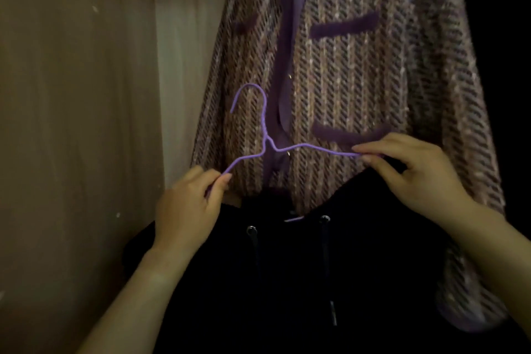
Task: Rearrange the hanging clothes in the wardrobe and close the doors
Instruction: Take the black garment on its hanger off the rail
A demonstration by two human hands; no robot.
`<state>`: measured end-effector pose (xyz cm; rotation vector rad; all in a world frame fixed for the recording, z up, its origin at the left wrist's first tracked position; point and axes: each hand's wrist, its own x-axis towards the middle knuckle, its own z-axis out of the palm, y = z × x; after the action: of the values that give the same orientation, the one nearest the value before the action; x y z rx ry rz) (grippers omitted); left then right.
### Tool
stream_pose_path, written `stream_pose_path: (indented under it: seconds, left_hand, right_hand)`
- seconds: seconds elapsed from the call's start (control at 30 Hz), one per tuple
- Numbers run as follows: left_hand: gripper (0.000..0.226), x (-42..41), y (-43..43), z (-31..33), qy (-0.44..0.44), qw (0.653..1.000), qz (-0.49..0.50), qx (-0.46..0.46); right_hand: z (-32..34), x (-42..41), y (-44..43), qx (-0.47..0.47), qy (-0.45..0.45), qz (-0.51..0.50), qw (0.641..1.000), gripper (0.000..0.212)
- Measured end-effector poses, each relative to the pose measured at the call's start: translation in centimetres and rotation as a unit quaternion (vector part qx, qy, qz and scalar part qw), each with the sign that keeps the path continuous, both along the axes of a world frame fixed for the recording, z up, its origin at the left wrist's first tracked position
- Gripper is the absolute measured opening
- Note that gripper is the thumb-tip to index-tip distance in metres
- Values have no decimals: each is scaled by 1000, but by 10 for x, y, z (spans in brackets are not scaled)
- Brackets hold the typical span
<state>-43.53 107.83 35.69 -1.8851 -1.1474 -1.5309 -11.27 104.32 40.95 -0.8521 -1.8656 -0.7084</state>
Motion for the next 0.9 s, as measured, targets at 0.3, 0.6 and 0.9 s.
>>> stream_pose_path:
  seconds: [0.3,0.6,0.9]
  left_hand:
    - [26,9,-101,-69,-51,995,-72,-39]
    - [30,43,-196,-138,5,973,-197,-122]
    - [24,92,-313,-151,49,943,-299,-137]
  right_hand:
    - [-112,-7,-119,-21,106,-32,994,13]
    - [-201,-4,-285,-104,188,-159,964,11]
    - [-241,5,-457,-86,270,-286,916,9]
